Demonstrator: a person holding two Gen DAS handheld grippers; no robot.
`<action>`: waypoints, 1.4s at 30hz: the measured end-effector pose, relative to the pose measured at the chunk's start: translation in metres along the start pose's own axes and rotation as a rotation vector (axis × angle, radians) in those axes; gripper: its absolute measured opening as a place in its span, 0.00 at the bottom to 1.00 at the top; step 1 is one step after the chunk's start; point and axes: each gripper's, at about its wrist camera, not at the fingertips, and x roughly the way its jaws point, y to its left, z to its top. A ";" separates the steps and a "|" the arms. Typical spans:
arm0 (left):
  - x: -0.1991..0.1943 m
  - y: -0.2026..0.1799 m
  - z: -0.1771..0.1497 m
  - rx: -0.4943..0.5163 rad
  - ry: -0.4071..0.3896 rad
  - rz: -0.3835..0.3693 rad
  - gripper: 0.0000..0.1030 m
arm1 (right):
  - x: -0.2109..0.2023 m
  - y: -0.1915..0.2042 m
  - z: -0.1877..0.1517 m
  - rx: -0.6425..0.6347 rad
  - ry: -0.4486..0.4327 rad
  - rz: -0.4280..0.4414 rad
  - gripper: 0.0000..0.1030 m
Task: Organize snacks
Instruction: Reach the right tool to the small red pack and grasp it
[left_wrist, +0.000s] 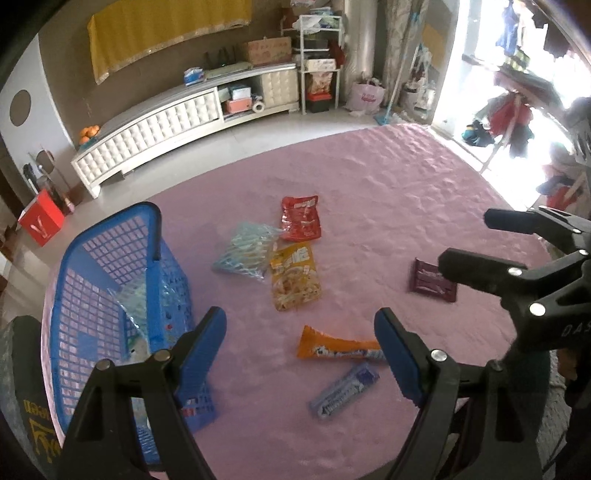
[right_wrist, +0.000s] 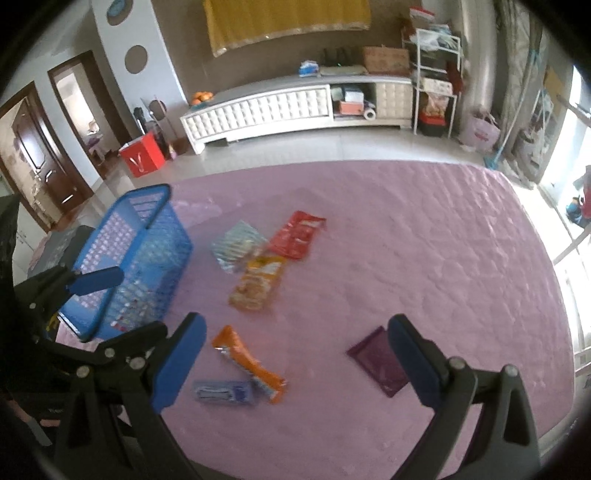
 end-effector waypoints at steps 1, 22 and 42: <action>0.004 -0.001 0.002 -0.008 0.000 0.017 0.78 | 0.003 -0.003 0.000 0.000 0.005 0.002 0.97; 0.096 0.034 0.048 -0.199 0.036 0.145 0.78 | 0.143 -0.039 0.077 0.149 0.215 0.143 0.97; 0.132 0.047 0.058 -0.183 0.076 0.153 0.78 | 0.237 -0.011 0.111 0.090 0.411 0.007 0.90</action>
